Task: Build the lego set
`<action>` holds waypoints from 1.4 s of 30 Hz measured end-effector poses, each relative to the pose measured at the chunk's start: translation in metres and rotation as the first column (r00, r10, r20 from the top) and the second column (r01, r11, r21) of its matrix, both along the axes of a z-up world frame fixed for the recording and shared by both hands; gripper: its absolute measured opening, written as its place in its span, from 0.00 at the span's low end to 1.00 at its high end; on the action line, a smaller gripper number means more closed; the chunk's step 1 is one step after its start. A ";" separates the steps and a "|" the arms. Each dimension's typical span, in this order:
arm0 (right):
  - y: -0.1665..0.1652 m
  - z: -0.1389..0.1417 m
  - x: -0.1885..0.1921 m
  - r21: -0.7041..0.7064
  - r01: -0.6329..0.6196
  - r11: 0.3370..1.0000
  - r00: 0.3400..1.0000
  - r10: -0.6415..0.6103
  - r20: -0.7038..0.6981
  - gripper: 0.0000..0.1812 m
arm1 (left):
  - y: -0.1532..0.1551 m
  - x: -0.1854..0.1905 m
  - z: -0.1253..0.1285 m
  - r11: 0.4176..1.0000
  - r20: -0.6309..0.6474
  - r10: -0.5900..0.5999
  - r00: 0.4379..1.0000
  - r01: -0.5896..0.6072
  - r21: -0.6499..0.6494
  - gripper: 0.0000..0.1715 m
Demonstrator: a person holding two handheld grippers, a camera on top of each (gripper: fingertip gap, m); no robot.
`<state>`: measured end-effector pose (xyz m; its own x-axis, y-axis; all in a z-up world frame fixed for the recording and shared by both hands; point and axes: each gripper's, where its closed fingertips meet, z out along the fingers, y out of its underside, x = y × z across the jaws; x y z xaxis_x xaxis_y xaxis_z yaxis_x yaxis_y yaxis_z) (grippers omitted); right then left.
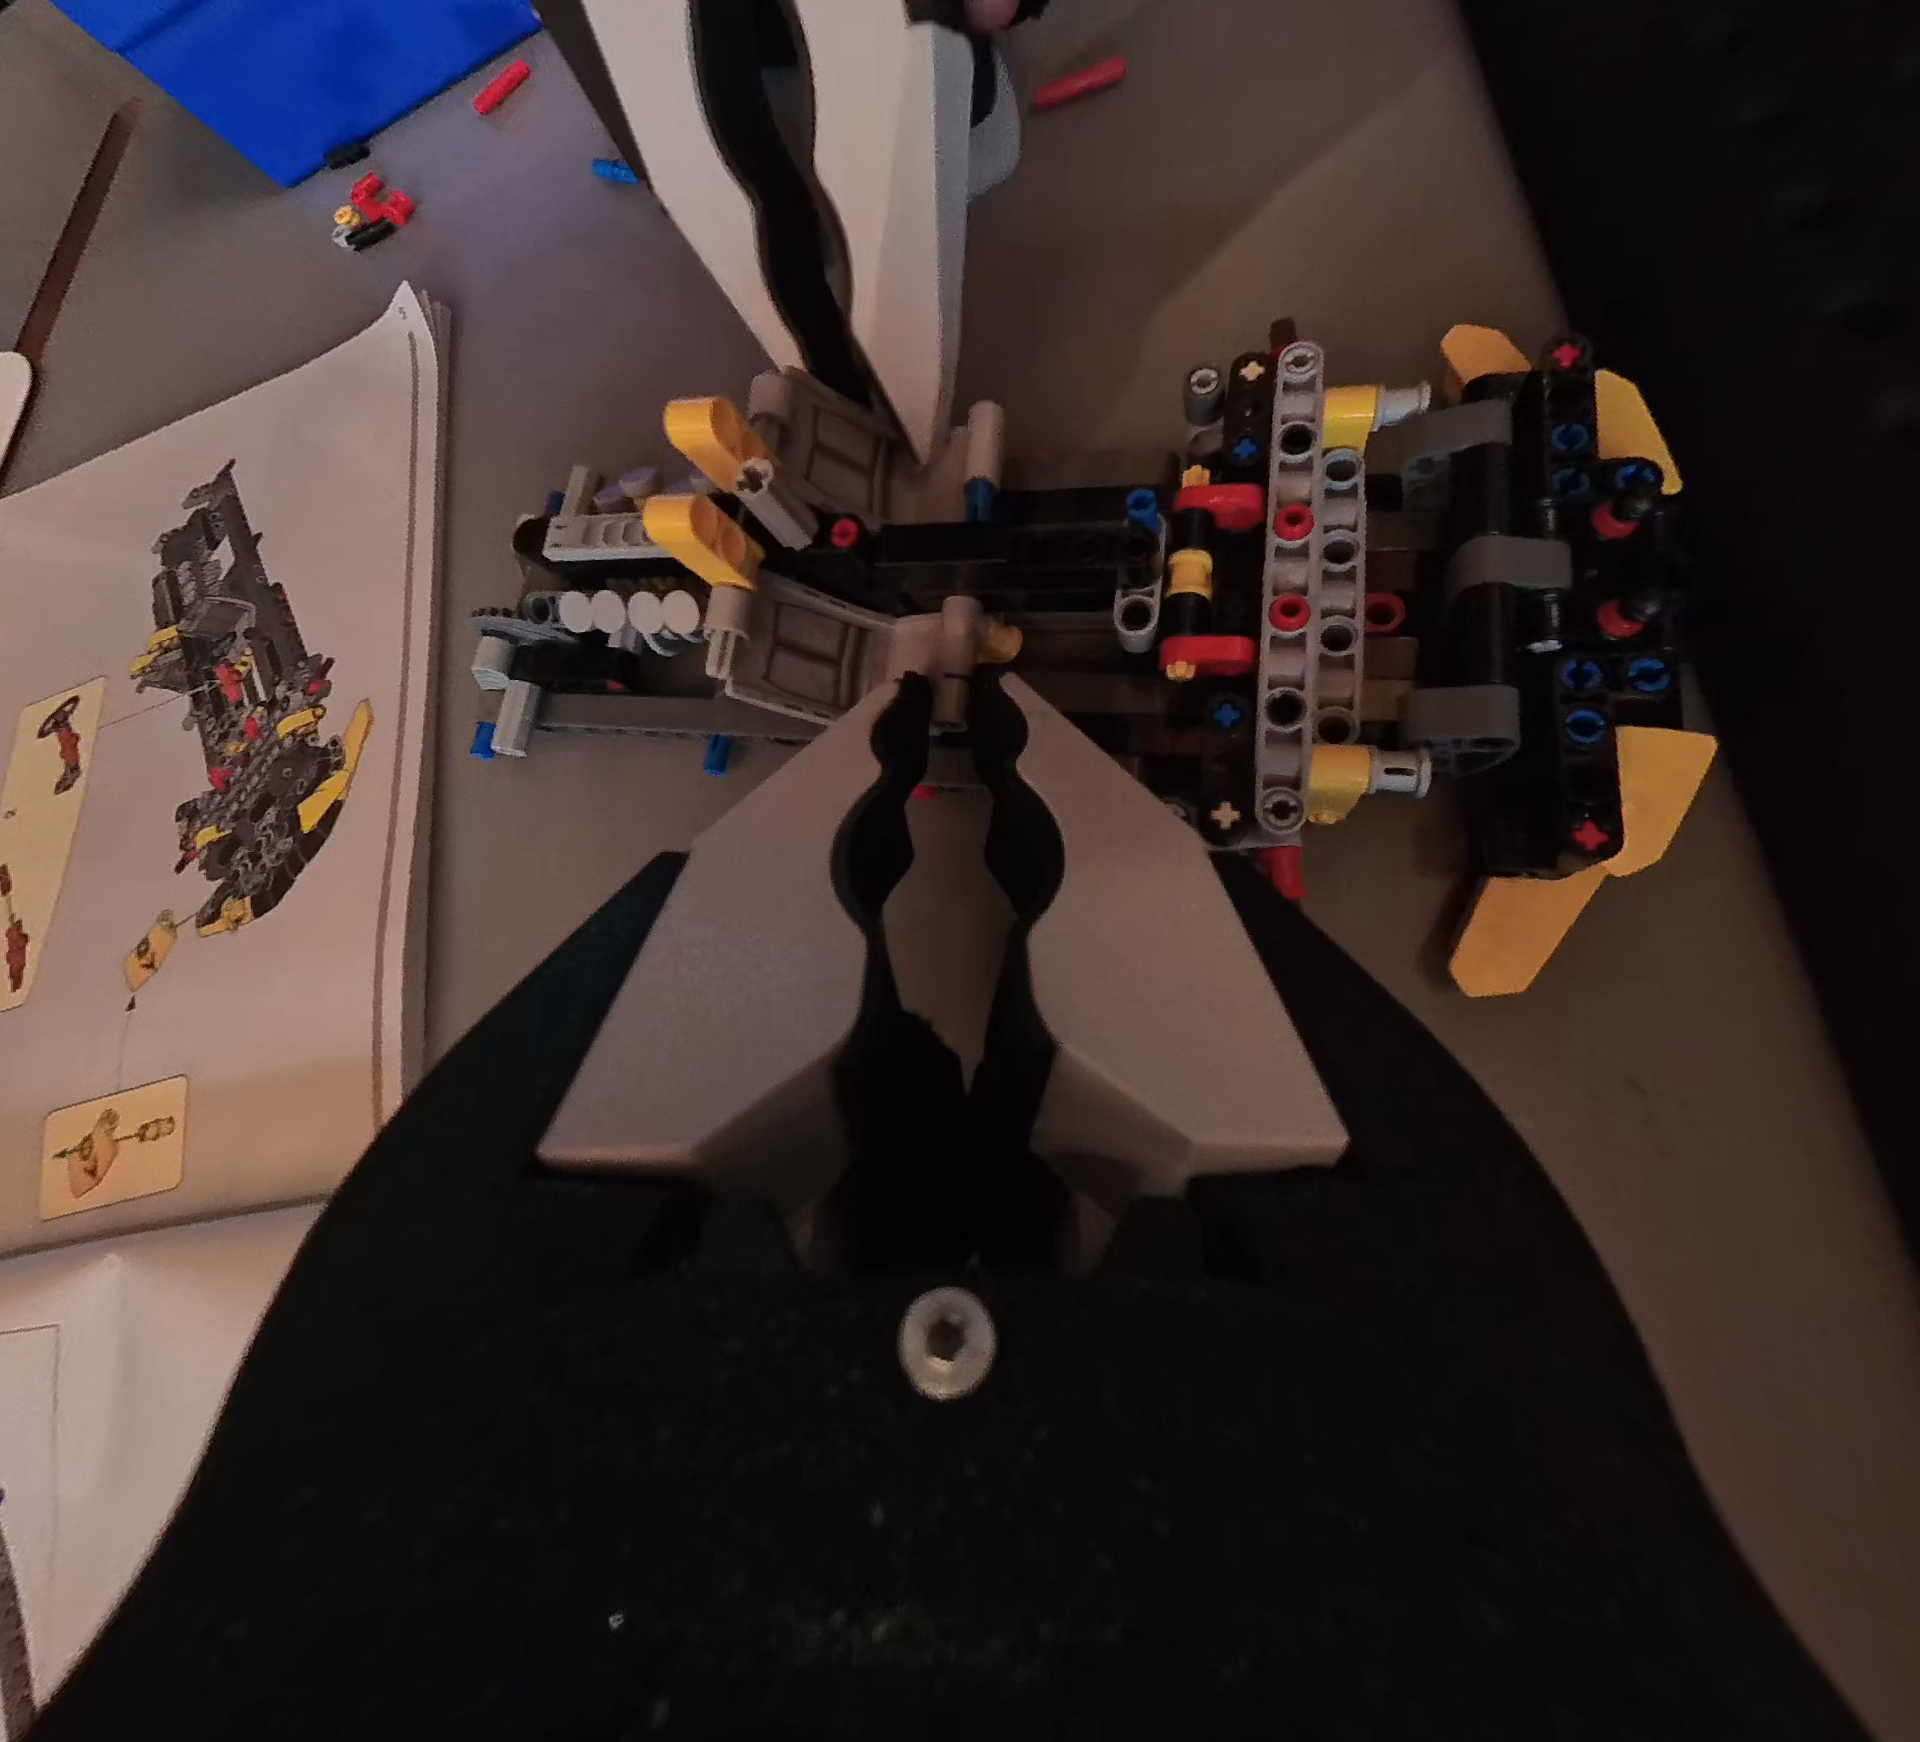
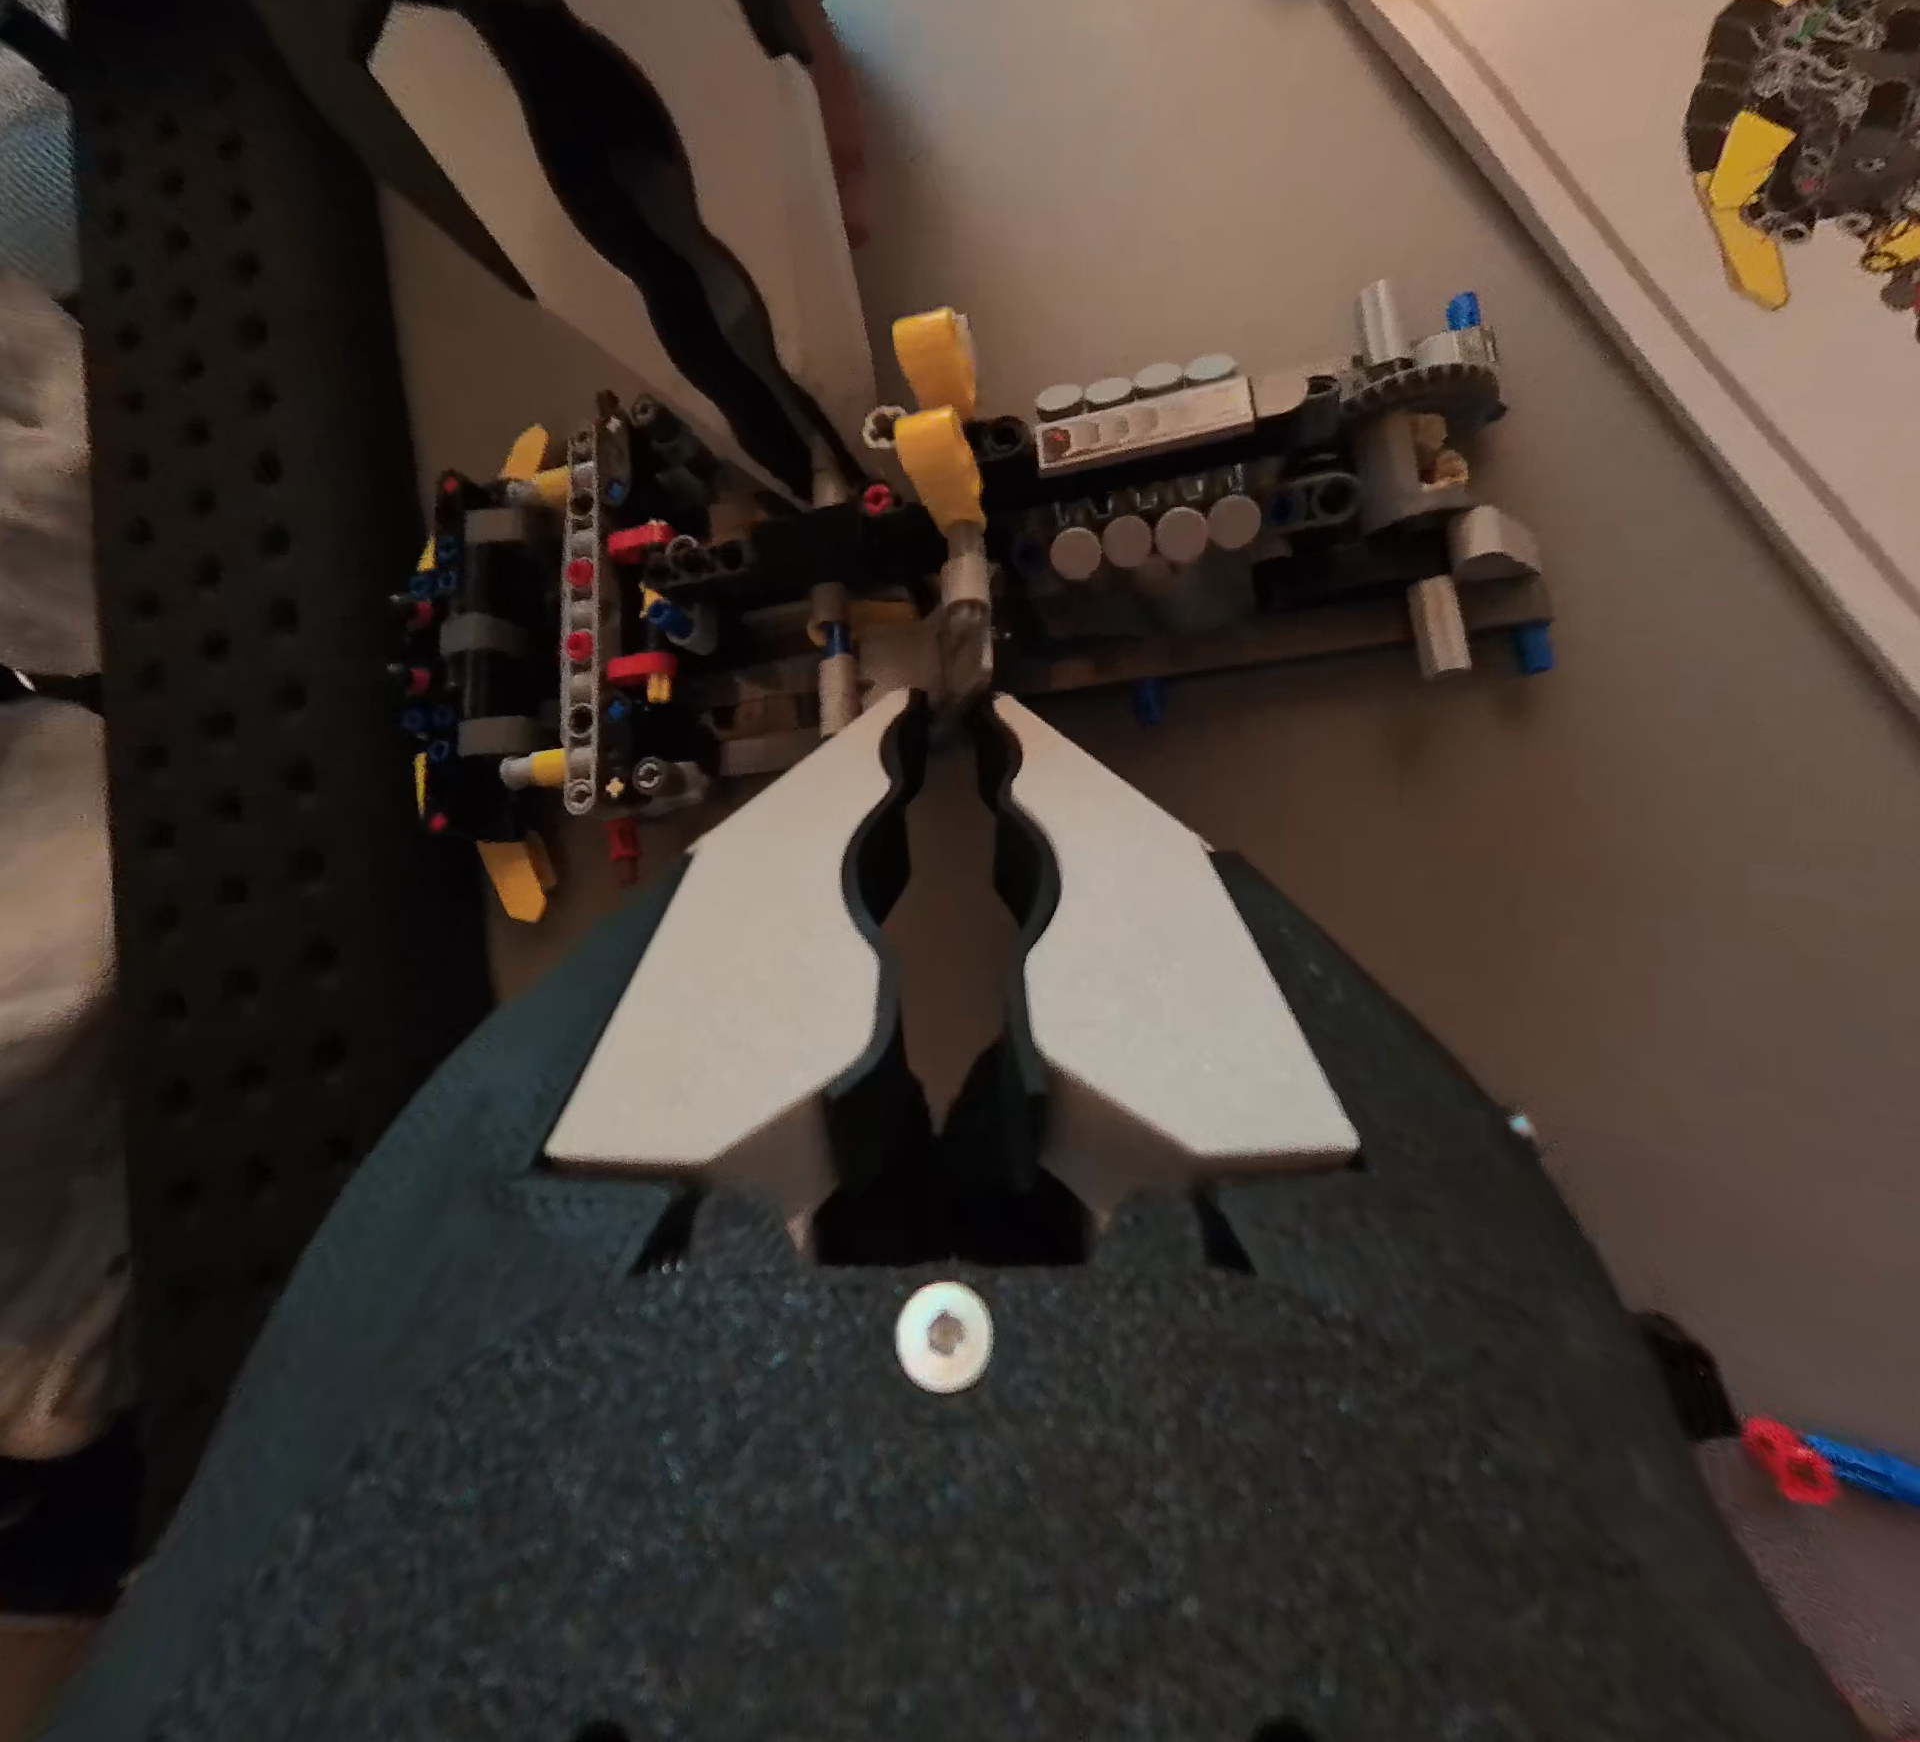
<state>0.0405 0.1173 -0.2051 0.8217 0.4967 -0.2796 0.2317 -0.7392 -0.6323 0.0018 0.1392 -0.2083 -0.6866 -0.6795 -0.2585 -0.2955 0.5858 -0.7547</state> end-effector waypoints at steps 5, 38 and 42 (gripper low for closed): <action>-0.004 0.002 0.000 0.069 0.017 0.997 1.000 -0.018 0.010 0.09 | 0.000 0.000 0.000 1.000 -0.001 -0.001 1.000 0.001 -0.003 0.03; 0.004 0.005 -0.013 0.064 0.171 0.983 0.984 -0.168 -0.055 0.26 | -0.001 0.000 0.000 0.999 0.013 0.003 1.000 -0.004 0.032 0.03; 0.007 0.000 -0.013 0.118 0.173 0.978 0.980 -0.183 0.080 0.26 | 0.000 -0.001 0.000 0.999 0.015 0.004 1.000 -0.005 0.040 0.03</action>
